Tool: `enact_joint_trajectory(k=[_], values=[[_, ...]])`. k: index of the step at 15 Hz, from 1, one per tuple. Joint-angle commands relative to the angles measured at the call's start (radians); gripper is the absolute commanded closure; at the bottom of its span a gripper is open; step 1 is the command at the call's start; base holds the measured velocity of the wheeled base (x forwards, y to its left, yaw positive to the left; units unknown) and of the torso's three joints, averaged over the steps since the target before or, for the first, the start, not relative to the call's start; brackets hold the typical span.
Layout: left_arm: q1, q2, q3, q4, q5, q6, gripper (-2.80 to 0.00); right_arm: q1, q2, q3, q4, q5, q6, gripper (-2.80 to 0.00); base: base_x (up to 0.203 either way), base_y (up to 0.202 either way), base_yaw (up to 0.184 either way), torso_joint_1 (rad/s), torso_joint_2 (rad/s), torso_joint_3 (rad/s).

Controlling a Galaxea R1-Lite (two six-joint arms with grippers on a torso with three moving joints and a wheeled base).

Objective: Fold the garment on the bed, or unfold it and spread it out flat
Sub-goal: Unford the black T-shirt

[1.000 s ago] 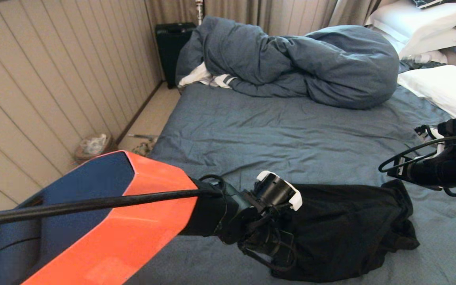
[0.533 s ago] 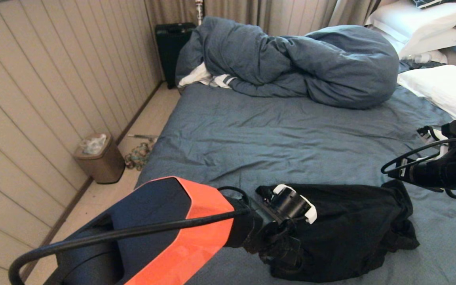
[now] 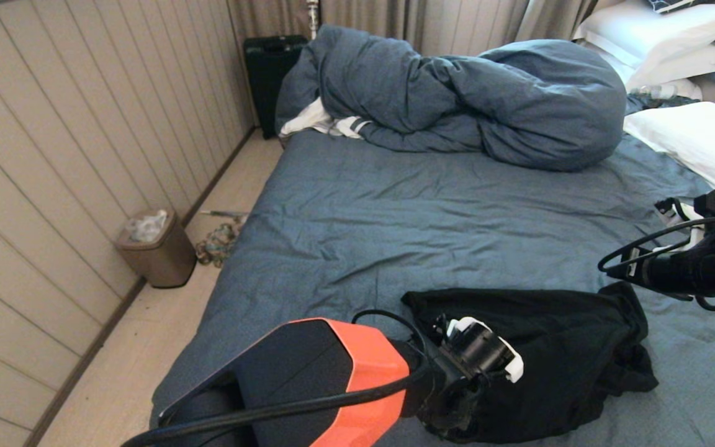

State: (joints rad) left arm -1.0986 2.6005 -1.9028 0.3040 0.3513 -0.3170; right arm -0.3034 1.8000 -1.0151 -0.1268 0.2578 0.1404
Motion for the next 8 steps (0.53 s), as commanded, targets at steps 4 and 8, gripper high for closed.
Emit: enact_joint_trajectory(k=[4,8], values=[[-0.018,0.043,-0.028,0.007,0.029,0.038,-2.8,-0.016,0.002,-0.002,-0.002,0.003,-0.001,0.0,0.0,0.0,0.0,0.0,0.0,0.0],[-0.017,0.035,-0.03,0.026,0.026,0.056,0.0,-0.023,0.004,-0.003,-0.002,0.003,-0.001,0.0,0.0,0.0,0.0,0.0,0.0,0.0]])
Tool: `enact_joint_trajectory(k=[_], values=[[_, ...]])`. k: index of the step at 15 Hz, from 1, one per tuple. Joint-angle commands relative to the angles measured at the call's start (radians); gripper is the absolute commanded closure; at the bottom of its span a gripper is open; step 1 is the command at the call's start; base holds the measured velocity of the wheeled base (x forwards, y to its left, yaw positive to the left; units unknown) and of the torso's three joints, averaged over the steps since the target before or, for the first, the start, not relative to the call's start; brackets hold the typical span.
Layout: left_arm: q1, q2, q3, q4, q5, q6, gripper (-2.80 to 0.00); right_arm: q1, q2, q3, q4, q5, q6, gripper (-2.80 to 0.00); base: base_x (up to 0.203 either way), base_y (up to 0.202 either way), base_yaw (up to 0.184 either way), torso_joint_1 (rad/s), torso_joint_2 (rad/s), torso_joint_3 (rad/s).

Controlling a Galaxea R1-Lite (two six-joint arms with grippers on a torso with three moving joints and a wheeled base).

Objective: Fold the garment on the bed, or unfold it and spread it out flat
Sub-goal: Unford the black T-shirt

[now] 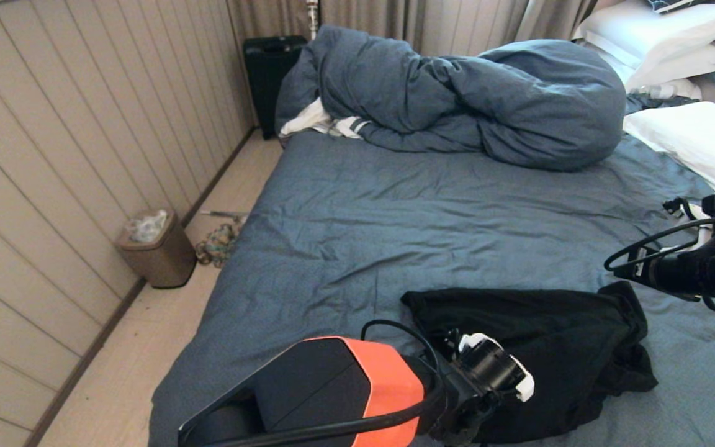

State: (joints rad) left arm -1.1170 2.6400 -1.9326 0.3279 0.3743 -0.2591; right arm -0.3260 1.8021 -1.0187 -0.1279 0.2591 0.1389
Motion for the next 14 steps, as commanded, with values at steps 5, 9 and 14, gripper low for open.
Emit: enact_joint_trajectory(k=[5,9,14], values=[[0.013,-0.026,0.0,0.011,0.015,-0.03,0.0,-0.007,0.0,0.002,-0.001,0.002,0.001,0.0,0.0,0.0,0.0,0.0,0.0,0.0],[0.104,-0.092,0.019,0.146,0.032,-0.127,0.0,-0.011,-0.001,0.002,-0.001,0.002,0.001,0.0,0.0,0.0,0.0,0.0,0.0,0.0],[0.124,-0.192,0.291,0.091,0.02,-0.153,0.0,-0.016,-0.003,0.007,-0.001,0.014,-0.002,0.0,0.0,0.0,0.0,0.0,0.0,0.0]])
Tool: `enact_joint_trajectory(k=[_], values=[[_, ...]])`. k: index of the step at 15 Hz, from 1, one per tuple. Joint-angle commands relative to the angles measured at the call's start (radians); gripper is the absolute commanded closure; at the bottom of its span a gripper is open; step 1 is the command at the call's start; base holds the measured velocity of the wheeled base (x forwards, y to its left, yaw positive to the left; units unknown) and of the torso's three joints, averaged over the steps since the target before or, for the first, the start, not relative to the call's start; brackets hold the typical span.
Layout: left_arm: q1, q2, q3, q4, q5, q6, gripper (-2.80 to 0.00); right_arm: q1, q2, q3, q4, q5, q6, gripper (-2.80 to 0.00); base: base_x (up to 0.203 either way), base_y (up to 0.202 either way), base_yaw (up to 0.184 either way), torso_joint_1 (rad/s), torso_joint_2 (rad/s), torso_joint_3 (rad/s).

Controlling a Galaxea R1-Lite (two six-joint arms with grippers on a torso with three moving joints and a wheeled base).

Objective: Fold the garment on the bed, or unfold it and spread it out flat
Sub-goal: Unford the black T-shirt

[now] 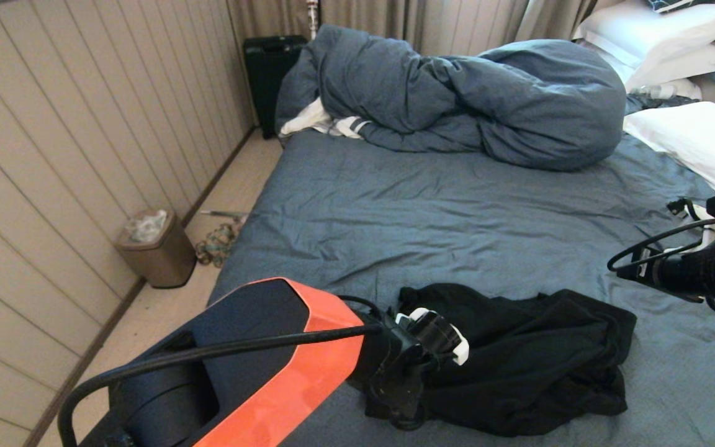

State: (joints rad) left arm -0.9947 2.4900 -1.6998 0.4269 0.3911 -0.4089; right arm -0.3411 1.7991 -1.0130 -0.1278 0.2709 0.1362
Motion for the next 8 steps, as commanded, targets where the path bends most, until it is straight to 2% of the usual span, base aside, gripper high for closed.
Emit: enact_joint_trajectory(k=[1,6,8], values=[[0.002,-0.073,0.131,-0.049,0.004,-0.001,0.0,-0.001,-0.001,0.002,-0.001,0.002,0.0,0.0,0.0,0.0,0.0,0.0,0.0,0.0],[0.008,-0.212,0.444,-0.149,0.0,-0.003,0.0,-0.003,-0.006,0.01,-0.001,0.007,0.0,0.0,0.0,0.0,0.0,0.0,0.0,0.0],[0.014,-0.253,0.56,-0.233,0.0,-0.004,0.0,-0.001,-0.006,0.011,-0.001,0.008,0.0,0.0,0.0,0.0,0.0,0.0,0.0,0.0]])
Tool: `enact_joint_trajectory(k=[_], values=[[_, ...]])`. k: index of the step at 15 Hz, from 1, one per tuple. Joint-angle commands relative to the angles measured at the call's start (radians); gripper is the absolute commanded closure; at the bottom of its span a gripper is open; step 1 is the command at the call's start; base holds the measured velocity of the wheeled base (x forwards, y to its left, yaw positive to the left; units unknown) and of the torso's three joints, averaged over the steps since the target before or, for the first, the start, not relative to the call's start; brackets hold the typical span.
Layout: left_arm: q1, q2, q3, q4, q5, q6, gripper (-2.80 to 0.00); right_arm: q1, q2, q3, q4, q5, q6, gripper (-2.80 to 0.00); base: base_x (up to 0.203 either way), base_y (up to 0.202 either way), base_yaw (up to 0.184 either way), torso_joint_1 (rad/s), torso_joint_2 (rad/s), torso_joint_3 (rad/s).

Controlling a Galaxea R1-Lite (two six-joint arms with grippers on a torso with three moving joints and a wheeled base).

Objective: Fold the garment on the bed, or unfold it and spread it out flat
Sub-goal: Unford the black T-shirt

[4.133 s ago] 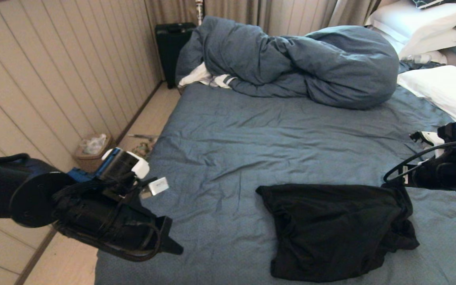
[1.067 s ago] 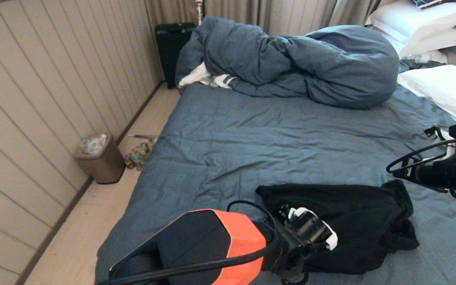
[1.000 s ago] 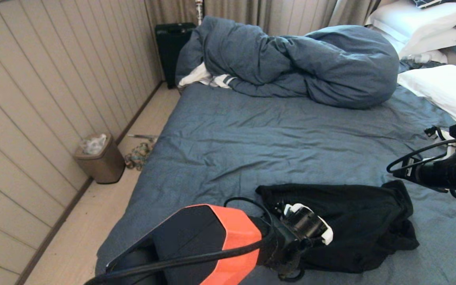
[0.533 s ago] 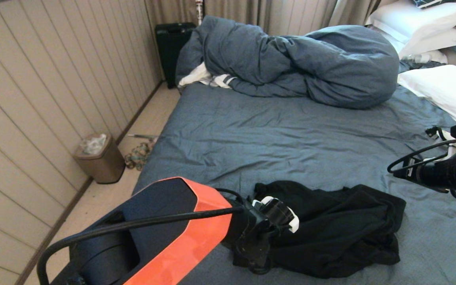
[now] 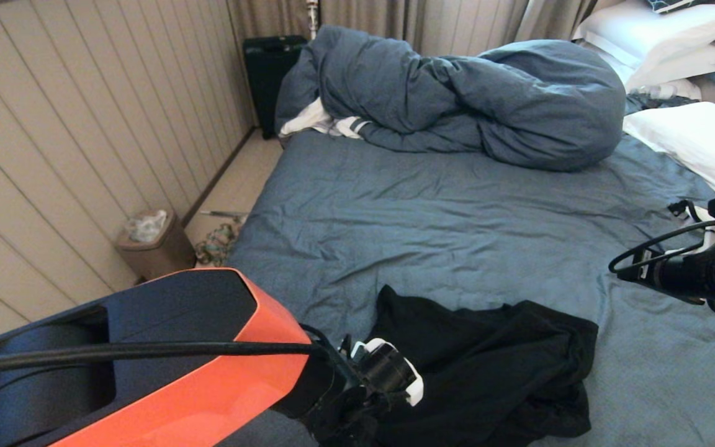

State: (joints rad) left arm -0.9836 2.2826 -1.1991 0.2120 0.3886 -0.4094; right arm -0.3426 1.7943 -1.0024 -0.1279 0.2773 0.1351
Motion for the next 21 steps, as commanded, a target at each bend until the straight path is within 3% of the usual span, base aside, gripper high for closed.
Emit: enact_joint_trajectory(k=[1,6,7,16,17,18,21], values=[[0.01,-0.053,0.092,-0.063,0.001,-0.003,0.0,0.0,-0.002,0.007,-0.001,0.002,0.0,0.0,0.0,0.0,0.0,0.0,0.0,0.0],[0.01,-0.036,0.1,-0.104,-0.001,-0.005,0.0,0.002,-0.001,0.015,-0.001,0.002,-0.021,0.0,0.0,0.0,0.0,0.0,0.0,0.0],[0.011,-0.039,0.101,-0.11,-0.01,-0.005,-2.8,0.002,0.001,0.016,-0.001,0.002,-0.023,0.0,0.0,0.0,0.0,0.0,0.0,0.0],[0.03,-0.28,0.106,-0.157,-0.053,-0.02,-2.8,0.004,-0.001,0.024,0.001,0.003,-0.025,0.0,0.0,0.0,0.0,0.0,0.0,0.0],[0.058,-0.3,0.084,-0.153,-0.059,-0.021,-0.74,0.006,-0.001,0.03,0.001,0.004,-0.022,0.0,0.0,0.0,0.0,0.0,0.0,0.0],[0.085,-0.31,0.057,-0.144,-0.096,-0.02,0.0,0.016,-0.002,0.039,0.004,0.005,-0.013,0.0,0.0,0.0,0.0,0.0,0.0,0.0],[0.172,-0.313,-0.079,-0.025,-0.202,-0.021,0.0,0.092,0.003,0.065,0.005,0.001,0.018,0.0,0.0,0.0,0.0,0.0,0.0,0.0]])
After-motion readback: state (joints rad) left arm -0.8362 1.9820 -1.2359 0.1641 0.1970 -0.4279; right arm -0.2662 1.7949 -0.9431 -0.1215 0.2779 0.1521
